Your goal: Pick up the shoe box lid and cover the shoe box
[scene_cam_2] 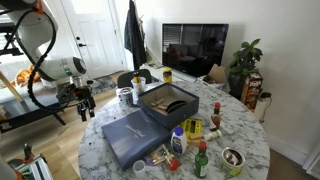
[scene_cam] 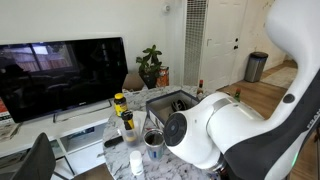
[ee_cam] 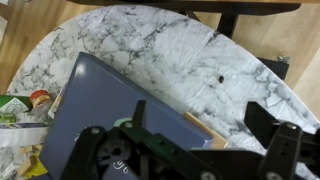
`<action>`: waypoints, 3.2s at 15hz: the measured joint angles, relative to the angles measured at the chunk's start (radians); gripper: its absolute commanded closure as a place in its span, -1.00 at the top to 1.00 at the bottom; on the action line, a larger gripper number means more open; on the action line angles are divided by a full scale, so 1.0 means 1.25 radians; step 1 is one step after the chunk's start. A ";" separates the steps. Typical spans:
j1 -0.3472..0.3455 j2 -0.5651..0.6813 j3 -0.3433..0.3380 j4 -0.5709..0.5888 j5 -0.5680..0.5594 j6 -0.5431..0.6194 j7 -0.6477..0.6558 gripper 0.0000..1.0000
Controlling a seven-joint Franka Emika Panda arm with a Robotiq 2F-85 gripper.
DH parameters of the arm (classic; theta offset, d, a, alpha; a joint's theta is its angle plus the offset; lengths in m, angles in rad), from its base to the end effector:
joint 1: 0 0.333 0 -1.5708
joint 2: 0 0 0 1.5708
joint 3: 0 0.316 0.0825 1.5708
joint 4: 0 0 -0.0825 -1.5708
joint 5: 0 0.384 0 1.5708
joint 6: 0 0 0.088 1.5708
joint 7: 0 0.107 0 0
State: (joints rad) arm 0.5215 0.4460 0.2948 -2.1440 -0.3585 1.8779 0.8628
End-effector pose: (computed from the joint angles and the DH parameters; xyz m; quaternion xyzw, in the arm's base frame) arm 0.3465 0.3406 0.1689 0.9363 0.0949 -0.1611 0.2972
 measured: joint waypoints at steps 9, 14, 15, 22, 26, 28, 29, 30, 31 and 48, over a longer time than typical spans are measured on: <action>0.055 0.136 -0.069 0.108 -0.030 -0.001 0.100 1.00; 0.055 0.139 -0.075 0.112 -0.030 0.001 0.108 1.00; 0.055 0.141 -0.080 0.114 -0.030 0.002 0.114 1.00; 0.058 0.179 -0.114 0.147 -0.031 0.031 0.192 1.00; 0.074 0.198 -0.137 0.160 -0.053 0.031 0.245 1.00; 0.083 0.206 -0.145 0.166 -0.069 0.031 0.271 1.00; 0.088 0.209 -0.149 0.167 -0.074 0.031 0.282 1.00; 0.092 0.212 -0.153 0.168 -0.079 0.031 0.292 1.00; 0.095 0.215 -0.156 0.169 -0.084 0.031 0.301 1.00; 0.119 0.255 -0.178 0.191 -0.134 0.019 0.347 1.00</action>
State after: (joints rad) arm 0.6707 0.7648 0.0721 -1.9057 -0.5265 1.9013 1.2969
